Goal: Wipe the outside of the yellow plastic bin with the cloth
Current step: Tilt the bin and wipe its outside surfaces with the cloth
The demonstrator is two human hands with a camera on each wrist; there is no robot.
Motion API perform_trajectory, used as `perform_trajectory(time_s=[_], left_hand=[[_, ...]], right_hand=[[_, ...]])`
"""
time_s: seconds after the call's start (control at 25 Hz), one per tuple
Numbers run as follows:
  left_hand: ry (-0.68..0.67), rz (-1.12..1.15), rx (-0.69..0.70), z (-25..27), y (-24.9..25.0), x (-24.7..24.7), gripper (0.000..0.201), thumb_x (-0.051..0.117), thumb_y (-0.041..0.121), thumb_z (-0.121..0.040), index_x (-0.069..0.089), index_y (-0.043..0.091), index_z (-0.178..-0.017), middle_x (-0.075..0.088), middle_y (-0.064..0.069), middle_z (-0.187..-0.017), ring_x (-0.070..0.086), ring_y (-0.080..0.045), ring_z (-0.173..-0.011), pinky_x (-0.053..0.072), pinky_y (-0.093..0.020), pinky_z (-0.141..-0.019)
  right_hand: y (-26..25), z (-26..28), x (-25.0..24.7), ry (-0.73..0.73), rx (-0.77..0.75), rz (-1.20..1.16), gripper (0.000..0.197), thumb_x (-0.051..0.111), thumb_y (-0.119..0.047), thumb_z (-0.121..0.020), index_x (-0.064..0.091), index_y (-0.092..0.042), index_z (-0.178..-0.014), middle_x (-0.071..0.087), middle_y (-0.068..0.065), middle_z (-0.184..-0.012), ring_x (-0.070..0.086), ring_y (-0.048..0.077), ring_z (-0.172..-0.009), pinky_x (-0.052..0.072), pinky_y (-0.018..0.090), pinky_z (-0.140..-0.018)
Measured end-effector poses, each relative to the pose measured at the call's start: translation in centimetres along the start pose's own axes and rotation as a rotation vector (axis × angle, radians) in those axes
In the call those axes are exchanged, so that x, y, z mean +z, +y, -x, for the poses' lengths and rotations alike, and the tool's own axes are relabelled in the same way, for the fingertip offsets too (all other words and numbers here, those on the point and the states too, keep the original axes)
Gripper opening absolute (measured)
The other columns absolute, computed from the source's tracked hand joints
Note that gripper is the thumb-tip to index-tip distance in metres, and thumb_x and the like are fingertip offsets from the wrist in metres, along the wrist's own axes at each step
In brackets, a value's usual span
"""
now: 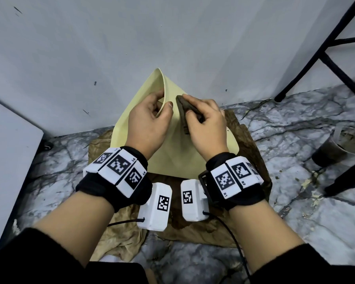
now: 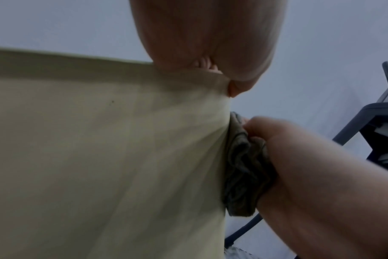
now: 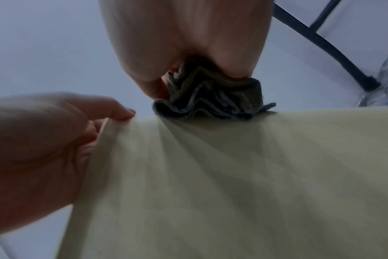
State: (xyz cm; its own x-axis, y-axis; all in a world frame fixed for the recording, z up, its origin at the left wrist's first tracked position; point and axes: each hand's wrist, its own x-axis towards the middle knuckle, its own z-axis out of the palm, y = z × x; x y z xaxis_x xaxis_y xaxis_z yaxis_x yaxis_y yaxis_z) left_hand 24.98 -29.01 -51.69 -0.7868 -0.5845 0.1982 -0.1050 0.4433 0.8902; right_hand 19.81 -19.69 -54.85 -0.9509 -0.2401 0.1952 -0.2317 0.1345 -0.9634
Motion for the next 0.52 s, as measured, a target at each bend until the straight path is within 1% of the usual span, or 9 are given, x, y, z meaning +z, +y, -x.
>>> perform_trajectory(time_s=[0.08,0.16,0.24,0.36,0.44,0.48,0.52], left_hand=[[0.000,0.009,-0.018,-0.1,0.0,-0.2,0.045,0.050,0.031,-0.077,0.057,0.014,-0.118,0.067,-0.021,-0.096,0.062,-0.034,-0.087,0.051,-0.045,-0.085],[0.000,0.001,-0.022,-0.1,0.0,-0.5,0.042,0.051,0.029,-0.079,0.057,0.015,-0.118,0.065,-0.013,-0.089,0.060,-0.025,-0.080,0.051,-0.040,-0.082],[-0.002,0.010,-0.022,-0.1,-0.2,-0.8,0.037,0.052,0.026,-0.082,0.057,0.016,-0.118,0.060,-0.006,-0.084,0.056,-0.018,-0.077,0.049,-0.035,-0.077],[-0.017,0.065,-0.062,-0.2,-0.4,-1.1,0.028,0.055,0.017,-0.086,0.057,0.020,-0.114,0.055,-0.007,-0.079,0.053,-0.016,-0.074,0.045,-0.029,-0.072],[-0.022,0.087,-0.079,0.0,-0.1,-1.0,0.027,0.056,0.017,-0.083,0.055,0.026,-0.108,0.056,0.000,-0.074,0.055,-0.014,-0.071,0.045,-0.029,-0.072],[-0.025,0.086,-0.085,0.0,0.1,-1.0,0.029,0.056,0.019,-0.080,0.054,0.028,-0.108,0.058,0.005,-0.074,0.057,-0.013,-0.070,0.046,-0.028,-0.072],[-0.036,0.075,-0.097,0.0,0.3,-1.0,0.036,0.054,0.022,-0.075,0.053,0.028,-0.110,0.061,0.009,-0.078,0.059,-0.011,-0.070,0.048,-0.026,-0.071]], right_hand=[[1.4,-0.2,-0.4,0.012,0.027,-0.009,0.034,0.051,-0.012,-0.081,0.066,-0.030,-0.106,0.055,-0.007,-0.095,0.049,0.029,-0.109,0.040,0.040,-0.102],[3.4,-0.5,-1.0,0.028,0.069,0.006,0.036,0.050,-0.013,-0.079,0.066,-0.032,-0.105,0.053,-0.012,-0.090,0.050,0.033,-0.107,0.042,0.044,-0.100],[5.7,-0.7,-2.0,0.045,0.138,0.043,0.036,0.051,-0.015,-0.079,0.066,-0.033,-0.105,0.053,-0.011,-0.093,0.050,0.034,-0.108,0.043,0.045,-0.099],[8.9,-0.7,-3.7,0.072,0.255,0.100,0.034,0.051,-0.016,-0.081,0.065,-0.033,-0.107,0.051,-0.007,-0.099,0.048,0.034,-0.111,0.039,0.046,-0.102],[10.3,-0.6,-4.6,0.094,0.318,0.119,0.033,0.051,-0.017,-0.082,0.064,-0.032,-0.108,0.051,-0.006,-0.100,0.046,0.034,-0.113,0.037,0.046,-0.105],[10.7,-0.5,-4.9,0.102,0.337,0.118,0.032,0.051,-0.018,-0.082,0.064,-0.032,-0.108,0.051,-0.006,-0.100,0.046,0.034,-0.114,0.036,0.046,-0.105],[10.9,-0.4,-5.0,0.106,0.349,0.115,0.032,0.051,-0.018,-0.083,0.064,-0.032,-0.108,0.051,-0.006,-0.100,0.046,0.034,-0.114,0.036,0.045,-0.106]])
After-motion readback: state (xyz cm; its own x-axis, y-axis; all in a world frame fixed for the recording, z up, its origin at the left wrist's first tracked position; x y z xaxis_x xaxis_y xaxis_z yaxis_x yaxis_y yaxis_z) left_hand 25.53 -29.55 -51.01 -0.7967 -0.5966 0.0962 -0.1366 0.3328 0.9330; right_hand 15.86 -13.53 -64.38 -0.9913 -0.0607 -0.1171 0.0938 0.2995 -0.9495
